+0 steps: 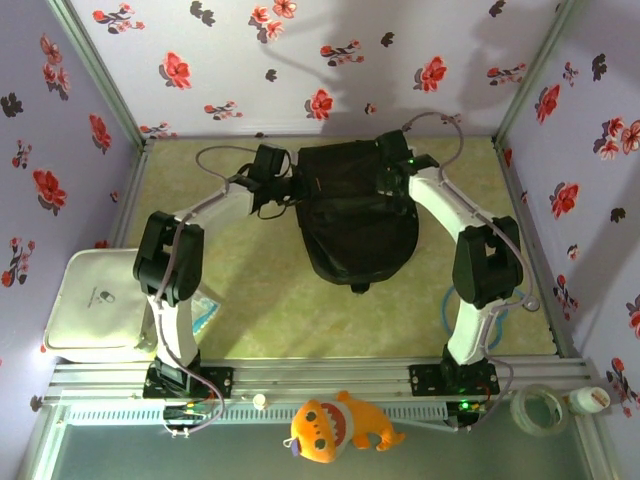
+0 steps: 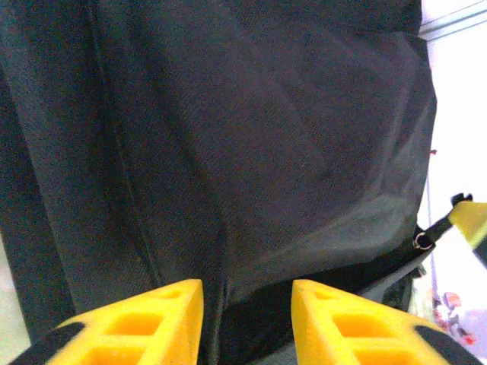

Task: Pack the student bag

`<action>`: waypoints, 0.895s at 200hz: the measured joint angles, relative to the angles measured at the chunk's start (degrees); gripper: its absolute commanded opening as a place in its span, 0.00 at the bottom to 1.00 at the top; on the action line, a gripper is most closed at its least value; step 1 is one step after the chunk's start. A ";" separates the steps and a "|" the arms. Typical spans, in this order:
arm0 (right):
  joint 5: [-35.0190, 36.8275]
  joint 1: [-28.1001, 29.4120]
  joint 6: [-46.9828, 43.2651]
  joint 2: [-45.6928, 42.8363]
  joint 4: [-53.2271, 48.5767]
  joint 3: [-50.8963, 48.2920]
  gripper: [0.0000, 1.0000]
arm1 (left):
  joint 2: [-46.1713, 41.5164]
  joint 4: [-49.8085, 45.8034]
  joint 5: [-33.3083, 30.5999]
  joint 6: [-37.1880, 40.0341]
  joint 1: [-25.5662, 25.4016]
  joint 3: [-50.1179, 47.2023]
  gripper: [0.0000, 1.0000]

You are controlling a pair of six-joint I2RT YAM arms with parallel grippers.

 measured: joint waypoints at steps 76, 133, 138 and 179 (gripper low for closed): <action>7.28 -0.94 -7.06 -25.44 8.33 -13.31 1.00 | -23.47 -7.04 -23.30 9.73 0.55 -9.53 1.00; 23.50 -5.31 -9.27 -41.44 23.43 -40.50 1.00 | -45.68 2.60 -41.86 18.73 6.12 -35.15 1.00; 24.30 -5.79 -9.51 -42.03 24.79 -43.28 1.00 | -46.80 3.58 -42.99 19.61 6.99 -37.57 1.00; 27.23 -8.15 -12.20 -45.35 38.40 -61.46 1.00 | -52.74 14.75 -50.16 28.44 11.50 -54.23 1.00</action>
